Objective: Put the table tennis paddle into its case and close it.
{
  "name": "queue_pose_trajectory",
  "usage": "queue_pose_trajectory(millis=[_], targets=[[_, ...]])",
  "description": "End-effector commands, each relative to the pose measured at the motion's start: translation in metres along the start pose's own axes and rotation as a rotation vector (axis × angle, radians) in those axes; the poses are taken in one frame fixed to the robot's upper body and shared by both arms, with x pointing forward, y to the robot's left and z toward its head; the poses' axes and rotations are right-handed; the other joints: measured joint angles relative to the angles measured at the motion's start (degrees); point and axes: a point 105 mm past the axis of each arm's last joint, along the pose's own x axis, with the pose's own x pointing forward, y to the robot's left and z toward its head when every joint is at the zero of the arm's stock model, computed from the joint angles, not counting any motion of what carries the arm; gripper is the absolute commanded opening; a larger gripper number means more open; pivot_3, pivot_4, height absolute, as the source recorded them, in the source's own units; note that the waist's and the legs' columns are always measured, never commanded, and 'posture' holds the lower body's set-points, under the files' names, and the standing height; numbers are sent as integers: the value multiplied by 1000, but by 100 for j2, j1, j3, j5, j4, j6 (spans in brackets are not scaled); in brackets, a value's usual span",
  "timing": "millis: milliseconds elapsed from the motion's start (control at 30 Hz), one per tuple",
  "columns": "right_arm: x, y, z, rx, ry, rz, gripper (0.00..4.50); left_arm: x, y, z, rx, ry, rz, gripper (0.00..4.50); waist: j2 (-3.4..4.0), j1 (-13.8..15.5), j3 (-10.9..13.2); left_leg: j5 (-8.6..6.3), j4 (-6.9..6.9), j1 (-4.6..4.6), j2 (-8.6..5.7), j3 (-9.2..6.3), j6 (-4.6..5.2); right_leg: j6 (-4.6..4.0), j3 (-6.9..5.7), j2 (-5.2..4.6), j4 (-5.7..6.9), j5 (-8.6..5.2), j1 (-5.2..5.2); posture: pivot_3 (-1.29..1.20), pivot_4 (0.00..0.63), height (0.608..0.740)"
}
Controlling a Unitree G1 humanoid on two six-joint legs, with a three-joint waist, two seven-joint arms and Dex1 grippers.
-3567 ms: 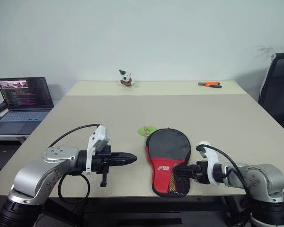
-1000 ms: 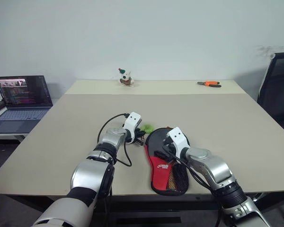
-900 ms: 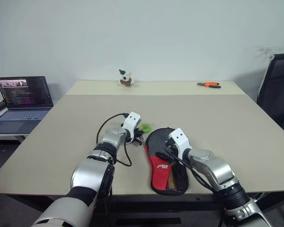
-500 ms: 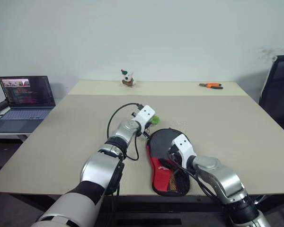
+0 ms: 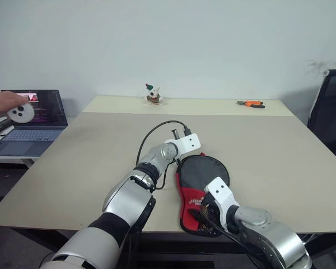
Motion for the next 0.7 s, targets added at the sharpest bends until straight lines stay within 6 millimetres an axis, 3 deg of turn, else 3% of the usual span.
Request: queue_pose_trajectory(millis=[33, 400, 533, 700], targets=[[0, 34, -62, 118, 270, 125, 4500, 1, 15, 23, 103, -59, 54, 20, -1, 1, -5, -2, -2, 0, 0, 0, -1, 2, 0, 0, -2, -2, 0, 0, 150, 740], [-13, 68, -71, 164, 296, 164, 4500, 4, 5, 50, 409, -128, 78, 20, -9, 70, -14, -6, -57, -4, -6, 0, -4, -4, 2, -3, -43, -4, -9, 0, 150, 740], [-13, 72, -72, 173, 296, 165, 4500, 4, 8, 58, 405, -142, 94, 20, -9, 102, -14, -8, -60, -5, -5, 2, -3, -4, 2, -2, -47, -8, -11, 0, 150, 740], [-7, 67, -68, 174, 275, 155, 4500, 6, -7, 51, 335, -131, 8, 20, -10, 101, -21, -8, -59, -5, -5, 3, -3, -4, 2, -2, -47, -9, -9, 0, 150, 740]])
